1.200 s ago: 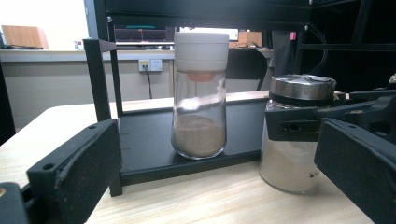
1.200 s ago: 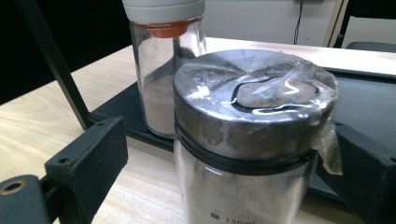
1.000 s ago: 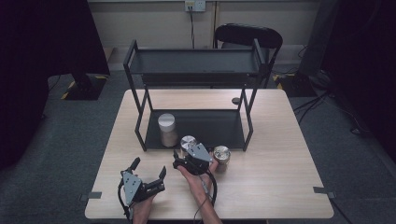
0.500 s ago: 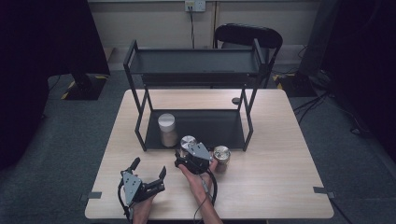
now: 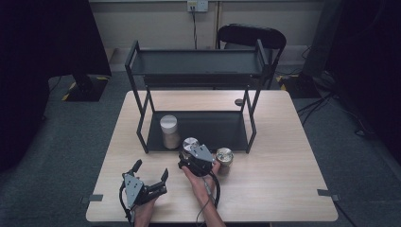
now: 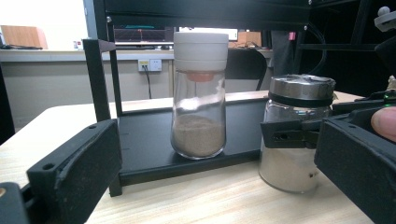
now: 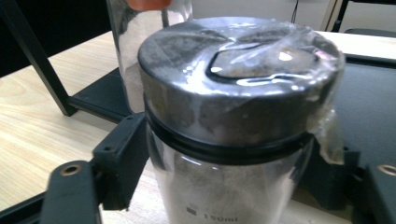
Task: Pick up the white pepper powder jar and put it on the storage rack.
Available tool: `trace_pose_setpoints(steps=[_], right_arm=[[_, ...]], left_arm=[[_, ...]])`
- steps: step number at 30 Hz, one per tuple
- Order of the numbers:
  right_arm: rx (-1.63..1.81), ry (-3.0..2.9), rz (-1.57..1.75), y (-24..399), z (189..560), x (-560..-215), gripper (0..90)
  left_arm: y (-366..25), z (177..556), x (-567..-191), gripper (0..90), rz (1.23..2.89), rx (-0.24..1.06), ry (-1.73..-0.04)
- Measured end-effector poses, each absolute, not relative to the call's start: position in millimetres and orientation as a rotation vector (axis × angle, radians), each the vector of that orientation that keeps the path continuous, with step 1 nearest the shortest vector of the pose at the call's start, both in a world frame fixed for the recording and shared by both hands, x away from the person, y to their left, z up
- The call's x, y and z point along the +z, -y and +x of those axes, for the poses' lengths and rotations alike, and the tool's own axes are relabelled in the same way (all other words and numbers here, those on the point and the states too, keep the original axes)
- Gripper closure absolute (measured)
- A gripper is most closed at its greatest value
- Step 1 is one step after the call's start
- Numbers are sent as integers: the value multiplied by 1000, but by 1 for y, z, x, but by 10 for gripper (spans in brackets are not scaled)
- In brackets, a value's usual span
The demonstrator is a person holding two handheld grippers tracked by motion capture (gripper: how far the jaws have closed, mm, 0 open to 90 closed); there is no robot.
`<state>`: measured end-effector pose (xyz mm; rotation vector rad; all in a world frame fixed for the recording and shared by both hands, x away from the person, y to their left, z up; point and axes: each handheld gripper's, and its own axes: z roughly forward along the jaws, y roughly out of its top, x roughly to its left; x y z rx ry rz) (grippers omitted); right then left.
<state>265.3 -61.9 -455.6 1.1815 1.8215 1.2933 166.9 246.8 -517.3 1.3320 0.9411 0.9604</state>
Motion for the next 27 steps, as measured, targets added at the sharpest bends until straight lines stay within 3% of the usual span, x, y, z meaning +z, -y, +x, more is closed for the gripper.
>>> trace_pose_setpoints(steps=[3,27], right_arm=[[1286,-1818,1182,62,265,-455,296],[1274,-1811,1180,59,262,-455,305]], left_arm=[[-247,167,-517,0,1331,961,-941],[-247,167,-517,0,1331,960,-940]])
